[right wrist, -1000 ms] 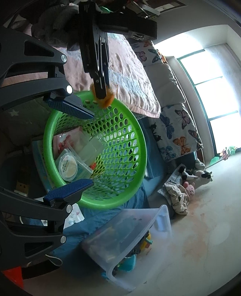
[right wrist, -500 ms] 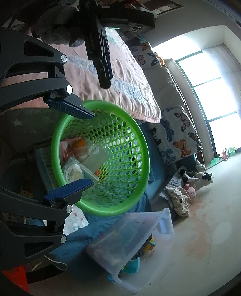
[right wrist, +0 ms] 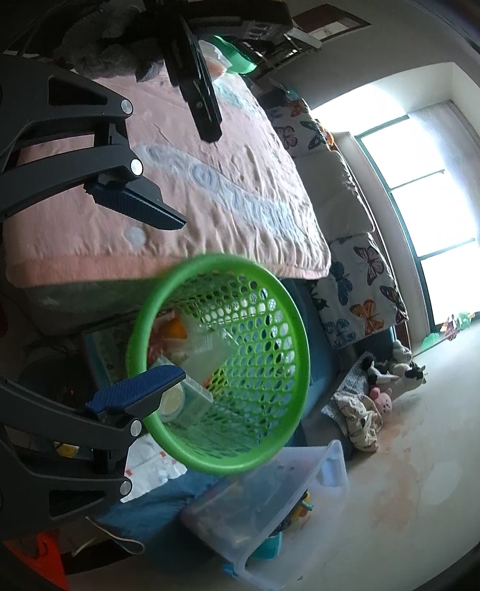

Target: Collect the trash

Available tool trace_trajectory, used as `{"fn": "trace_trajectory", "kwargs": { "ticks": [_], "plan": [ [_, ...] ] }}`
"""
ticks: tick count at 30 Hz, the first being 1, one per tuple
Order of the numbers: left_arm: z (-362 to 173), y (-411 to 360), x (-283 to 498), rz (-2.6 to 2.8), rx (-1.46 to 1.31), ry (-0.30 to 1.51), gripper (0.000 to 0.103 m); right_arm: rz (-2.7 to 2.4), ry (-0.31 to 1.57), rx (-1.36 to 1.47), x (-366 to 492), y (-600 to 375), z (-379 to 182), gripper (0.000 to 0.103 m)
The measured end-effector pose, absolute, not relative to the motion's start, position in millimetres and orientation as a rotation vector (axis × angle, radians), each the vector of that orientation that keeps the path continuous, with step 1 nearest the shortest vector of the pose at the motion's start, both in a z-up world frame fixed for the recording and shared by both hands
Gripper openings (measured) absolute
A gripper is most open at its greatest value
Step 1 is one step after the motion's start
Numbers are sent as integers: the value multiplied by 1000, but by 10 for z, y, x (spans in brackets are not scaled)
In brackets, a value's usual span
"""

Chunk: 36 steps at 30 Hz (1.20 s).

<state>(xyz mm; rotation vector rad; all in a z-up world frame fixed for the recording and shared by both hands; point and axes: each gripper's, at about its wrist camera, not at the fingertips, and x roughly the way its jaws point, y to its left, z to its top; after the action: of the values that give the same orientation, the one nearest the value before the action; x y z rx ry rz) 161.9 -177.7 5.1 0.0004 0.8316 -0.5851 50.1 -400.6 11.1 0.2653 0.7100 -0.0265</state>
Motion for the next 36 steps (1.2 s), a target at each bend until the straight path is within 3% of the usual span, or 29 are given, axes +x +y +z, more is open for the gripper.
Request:
{"fn": "trace_trajectory", "kwargs": {
  "ticks": [11,22,36],
  "plan": [
    [68,-1047,1359,-452,-62,789,92,-1,691,193,442,-3517,179,89],
    [29,-517,1120,-316,-60,757,96,26,694,178,414,-3273,158,97],
    [81,-242,889,-241,-48,708,96,54,693,140,376,-3065,186,98]
  ]
}}
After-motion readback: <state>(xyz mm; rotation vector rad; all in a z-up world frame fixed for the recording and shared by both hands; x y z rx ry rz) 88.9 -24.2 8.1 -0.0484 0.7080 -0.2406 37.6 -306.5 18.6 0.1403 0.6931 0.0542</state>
